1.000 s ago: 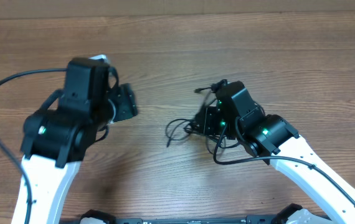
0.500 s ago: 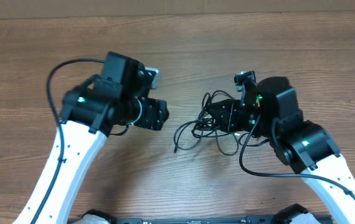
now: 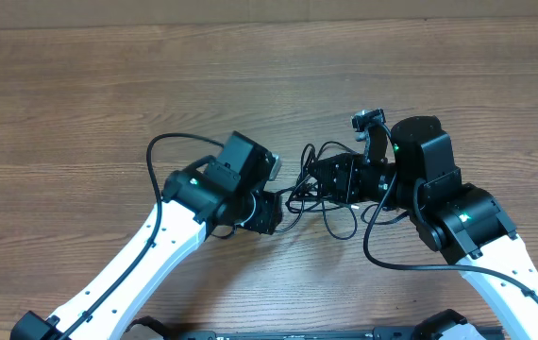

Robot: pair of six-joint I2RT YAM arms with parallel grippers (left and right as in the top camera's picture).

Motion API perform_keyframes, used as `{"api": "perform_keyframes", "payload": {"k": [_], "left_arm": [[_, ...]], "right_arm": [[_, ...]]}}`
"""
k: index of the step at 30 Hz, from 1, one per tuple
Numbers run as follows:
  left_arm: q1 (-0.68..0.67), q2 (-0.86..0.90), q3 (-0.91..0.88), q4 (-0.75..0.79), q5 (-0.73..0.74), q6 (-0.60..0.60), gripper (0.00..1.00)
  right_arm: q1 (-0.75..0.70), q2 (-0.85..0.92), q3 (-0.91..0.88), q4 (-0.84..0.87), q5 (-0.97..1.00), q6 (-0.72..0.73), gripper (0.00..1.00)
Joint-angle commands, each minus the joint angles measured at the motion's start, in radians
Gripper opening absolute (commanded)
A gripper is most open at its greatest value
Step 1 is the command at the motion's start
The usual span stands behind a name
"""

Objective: Untangle cables

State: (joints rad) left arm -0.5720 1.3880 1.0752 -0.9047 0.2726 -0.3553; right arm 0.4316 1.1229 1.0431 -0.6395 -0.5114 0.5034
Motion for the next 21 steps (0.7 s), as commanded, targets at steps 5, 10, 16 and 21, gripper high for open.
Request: {"api": "perform_keyframes", "payload": {"k": [5,10,16,21], "left_arm": [[-0.018,-0.002,-0.067,0.01,-0.225,-0.3,0.18],[-0.018,-0.002,-0.122,0.09,-0.211,-0.4,0.11],[-0.018,-0.002,-0.165,0.15,-0.07,-0.586,0.04],[-0.018,-0.002,-0.166,0.154,-0.058,-0.72,0.19]], "right_arm": [[-0.004,-0.014,0.007,0.004,-0.015,-0.007,0.04],[-0.004,-0.014,0.007,0.0,-0.016,-0.003,0.04],[-0.004,-0.014,0.007,-0.001,-0.028,-0.003,0.04],[-0.004,-0.014,0.007,-0.001,-0.034,0.024,0.04]]}}
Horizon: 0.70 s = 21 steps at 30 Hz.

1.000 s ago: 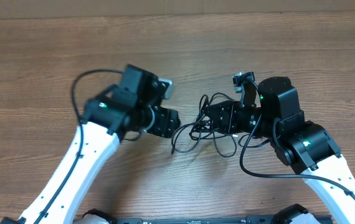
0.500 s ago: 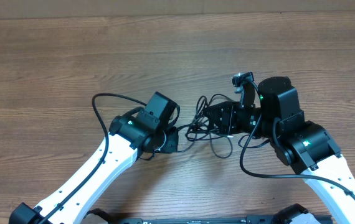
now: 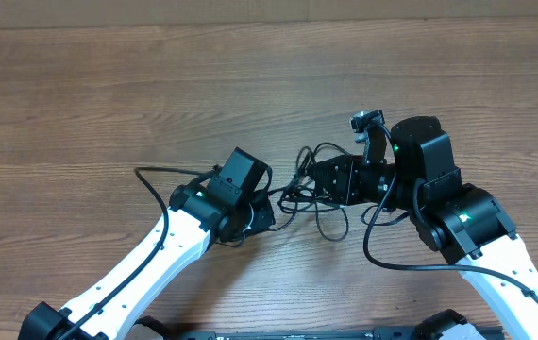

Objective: Untangle cables

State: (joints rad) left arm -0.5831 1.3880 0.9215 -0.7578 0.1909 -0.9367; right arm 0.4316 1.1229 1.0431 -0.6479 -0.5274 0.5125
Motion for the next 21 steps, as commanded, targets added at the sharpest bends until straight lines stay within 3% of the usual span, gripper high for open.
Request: {"api": "perform_keyframes", "payload": {"k": [1,4,9,11,14,17,21], "left_arm": [[-0.007,-0.002,-0.012,0.013,0.022,-0.153,0.19],[-0.008,0.01,-0.012,0.042,0.02,-0.169,0.19],[-0.036,0.09,-0.012,0.09,0.068,-0.191,0.04],[-0.048,0.128,-0.012,0.101,0.092,-0.189,0.04],[-0.032,0.15,-0.008,0.096,0.082,-0.104,0.04],[0.034,0.098,0.031,0.047,0.061,0.002,0.04],[0.175,-0.038,0.122,-0.105,-0.074,0.066,0.04]], "right_arm": [[-0.004,-0.014,0.007,0.008,-0.018,0.014,0.04],[-0.004,-0.014,0.007,0.008,-0.024,0.014,0.04],[-0.003,-0.014,0.007,0.008,-0.036,0.014,0.04],[-0.004,-0.014,0.007,0.008,-0.036,0.014,0.04],[-0.004,-0.014,0.007,0.003,-0.03,0.01,0.04],[-0.004,-0.014,0.007,-0.051,0.068,0.01,0.04],[-0.004,-0.014,0.007,-0.228,0.412,0.119,0.04]]}}
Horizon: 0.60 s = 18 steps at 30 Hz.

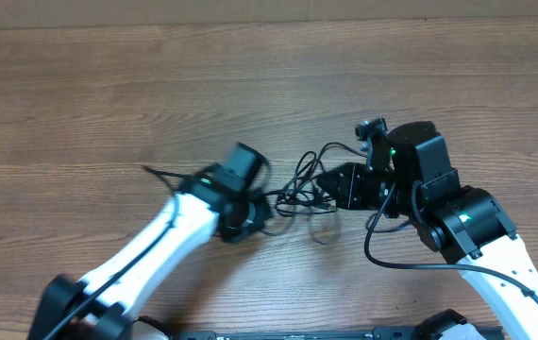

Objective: Untangle cables

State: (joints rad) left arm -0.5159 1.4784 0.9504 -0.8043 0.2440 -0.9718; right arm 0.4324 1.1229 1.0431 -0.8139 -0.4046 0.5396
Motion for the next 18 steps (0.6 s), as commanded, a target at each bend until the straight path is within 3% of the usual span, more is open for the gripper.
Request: {"api": "perform_keyframes", "payload": {"k": [1,5,10,12,14,16,18], "left_arm": [[0.146,-0.162,0.114,-0.089,-0.159,0.115,0.04],[0.352,-0.331,0.188,-0.152,-0.221,0.214,0.04],[0.56,-0.491,0.196,-0.154,-0.156,0.27,0.04],[0.608,-0.526,0.196,-0.15,-0.04,0.352,0.04],[0.606,-0.536,0.196,-0.137,0.077,0.473,0.04],[0.598,-0.533,0.196,-0.126,0.213,0.615,0.04],[0.59,-0.524,0.196,-0.123,0.335,0.754,0.04]], "right_arm": [[-0.005,-0.012,0.007,-0.128,0.416,0.166,0.04],[-0.008,0.007,0.005,-0.372,0.749,0.45,0.04],[-0.024,0.06,0.005,-0.451,0.783,0.568,0.04],[-0.024,0.08,0.005,-0.365,0.665,0.491,0.04],[-0.016,0.094,0.005,-0.219,0.391,0.261,0.04],[-0.007,0.106,0.005,-0.094,0.137,0.137,0.14],[0.0,0.119,0.005,-0.007,-0.013,0.113,0.21]]}}
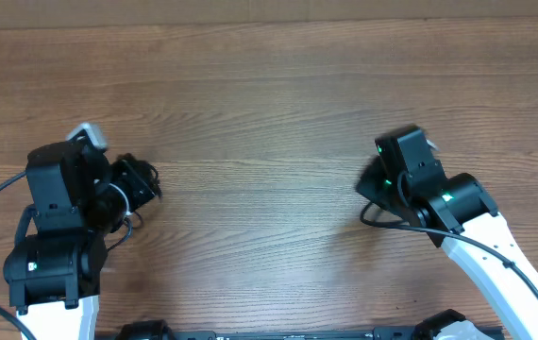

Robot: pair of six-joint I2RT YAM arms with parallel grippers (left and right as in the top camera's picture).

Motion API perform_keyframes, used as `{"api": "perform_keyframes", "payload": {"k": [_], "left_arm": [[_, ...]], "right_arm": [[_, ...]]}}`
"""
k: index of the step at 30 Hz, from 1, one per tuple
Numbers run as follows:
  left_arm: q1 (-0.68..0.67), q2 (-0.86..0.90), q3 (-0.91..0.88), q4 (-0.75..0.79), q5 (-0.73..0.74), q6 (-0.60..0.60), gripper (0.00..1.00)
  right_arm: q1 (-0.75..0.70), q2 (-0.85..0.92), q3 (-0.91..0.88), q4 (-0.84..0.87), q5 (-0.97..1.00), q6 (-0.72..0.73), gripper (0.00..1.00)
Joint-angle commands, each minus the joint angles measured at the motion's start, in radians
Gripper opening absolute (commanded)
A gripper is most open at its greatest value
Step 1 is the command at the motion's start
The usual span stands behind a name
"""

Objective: Untangle cables

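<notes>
The black cables show only as thin loops (127,213) hanging under my left gripper (144,179), which sits at the table's left side and looks closed on them. My right gripper (367,185) is far off at the right, pointing left. It is blurred and mostly hidden under its own wrist, so whether it holds a cable is unclear. No cable lies between the two arms.
The wooden table (260,113) runs to a far edge along the top of the overhead view. The right arm's own black lead (375,219) loops beside its wrist. The left arm's lead curves off the left edge.
Both grippers were in the tangle at the table's middle. Now the left one is far to the left with cable loops under it, the right one a little further right, and the tangle is gone.
The two grippers met at a black tangle in the middle. The left arm then sat lower and closer to it, with the knot stretching sideways between them. By now the arms stand wide apart and no cable lies in the middle.
</notes>
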State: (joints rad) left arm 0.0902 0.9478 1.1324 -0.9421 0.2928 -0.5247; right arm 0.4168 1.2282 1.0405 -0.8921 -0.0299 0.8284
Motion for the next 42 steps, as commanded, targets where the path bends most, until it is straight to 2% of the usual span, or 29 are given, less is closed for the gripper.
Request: {"api": "perform_keyframes", "payload": {"k": [1,4,10,14,17,21,26,31,39,42], "left_arm": [[-0.019,0.009,0.014,0.015,0.327,0.356,0.04],[-0.019,0.02,0.014,0.031,0.457,0.477,0.04],[-0.019,0.051,0.014,0.114,0.688,0.53,0.04],[-0.02,0.105,0.014,0.092,0.833,0.608,0.04],[-0.02,0.148,0.014,0.053,0.831,0.644,0.04],[-0.02,0.202,0.014,-0.03,0.835,0.747,0.04],[-0.027,0.254,0.014,-0.106,0.835,0.848,0.04],[-0.107,0.284,0.014,-0.113,0.835,0.893,0.04],[-0.205,0.288,0.014,-0.111,0.834,0.945,0.04],[-0.204,0.288,0.014,-0.111,0.834,0.945,0.04]], "right_arm": [[0.016,0.021,0.008,0.102,-0.427,-0.171,0.23],[0.024,0.047,0.008,0.159,-0.534,-0.172,0.31],[0.084,0.077,0.008,0.13,-0.533,-0.27,0.31],[0.146,0.091,0.008,0.13,-0.528,-0.288,0.31],[0.159,0.09,0.008,0.13,-0.504,-0.289,0.31],[0.146,0.09,0.008,0.131,-0.495,-0.361,0.32],[0.115,0.09,0.008,0.165,-0.49,-0.371,0.35],[0.127,0.098,0.008,0.217,-0.373,-0.412,0.35],[0.139,0.177,0.008,0.244,-0.371,-0.418,0.34],[0.14,0.235,0.008,0.233,-0.37,-0.418,0.26]]}}
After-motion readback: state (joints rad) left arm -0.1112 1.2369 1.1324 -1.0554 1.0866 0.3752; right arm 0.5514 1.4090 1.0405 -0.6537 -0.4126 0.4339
